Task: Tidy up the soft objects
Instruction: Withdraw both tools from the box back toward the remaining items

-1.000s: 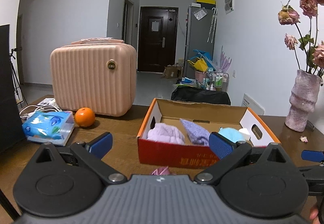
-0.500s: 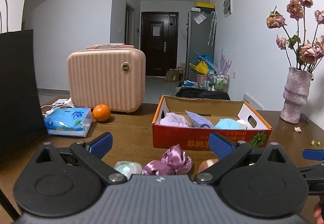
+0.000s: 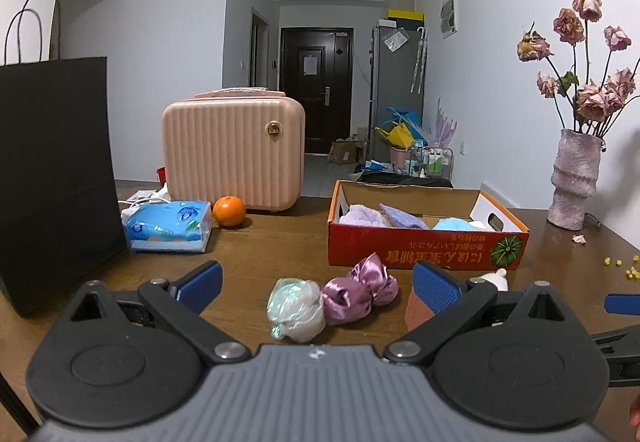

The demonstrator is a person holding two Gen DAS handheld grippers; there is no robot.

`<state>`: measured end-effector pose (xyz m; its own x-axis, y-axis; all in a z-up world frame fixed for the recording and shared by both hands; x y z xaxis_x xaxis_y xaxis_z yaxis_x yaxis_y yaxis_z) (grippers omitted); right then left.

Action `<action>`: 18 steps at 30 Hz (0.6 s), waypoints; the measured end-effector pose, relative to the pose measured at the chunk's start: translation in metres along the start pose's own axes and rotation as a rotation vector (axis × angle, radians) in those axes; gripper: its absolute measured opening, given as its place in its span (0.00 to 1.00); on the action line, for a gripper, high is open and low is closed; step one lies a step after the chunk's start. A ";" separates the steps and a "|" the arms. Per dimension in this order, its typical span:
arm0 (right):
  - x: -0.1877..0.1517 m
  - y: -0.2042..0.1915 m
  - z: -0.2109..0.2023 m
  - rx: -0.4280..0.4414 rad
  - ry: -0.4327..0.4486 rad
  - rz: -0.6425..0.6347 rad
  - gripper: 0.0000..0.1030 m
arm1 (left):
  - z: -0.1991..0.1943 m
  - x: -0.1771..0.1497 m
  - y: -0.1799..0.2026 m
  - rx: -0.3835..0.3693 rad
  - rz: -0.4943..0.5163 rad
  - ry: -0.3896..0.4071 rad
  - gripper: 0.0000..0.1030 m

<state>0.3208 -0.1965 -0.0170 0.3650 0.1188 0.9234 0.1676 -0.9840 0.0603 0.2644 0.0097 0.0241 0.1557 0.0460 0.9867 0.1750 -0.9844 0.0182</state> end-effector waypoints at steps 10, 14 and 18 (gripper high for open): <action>-0.020 -0.009 -0.026 -0.034 -0.005 0.012 1.00 | -0.017 -0.018 -0.025 -0.040 0.024 -0.038 1.00; -0.023 -0.012 -0.028 -0.034 -0.003 0.016 1.00 | -0.019 -0.028 -0.031 -0.058 0.047 -0.064 1.00; -0.024 -0.016 -0.027 -0.027 -0.004 0.017 1.00 | -0.017 -0.038 -0.038 -0.061 0.065 -0.091 1.00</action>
<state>0.2851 -0.1876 -0.0300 0.3714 0.1027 0.9228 0.1366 -0.9891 0.0551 0.2348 0.0423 -0.0114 0.2532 -0.0059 0.9674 0.1023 -0.9942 -0.0328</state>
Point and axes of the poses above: each gripper's, at about its wrist camera, not at the fingertips, and z roughly the way its jaws point, y to its right, x to its top, the point moved 1 cm from there along z, roughly the way its jaws point, and after that the axes turned 10 degrees about y, right-handed, at the moved point
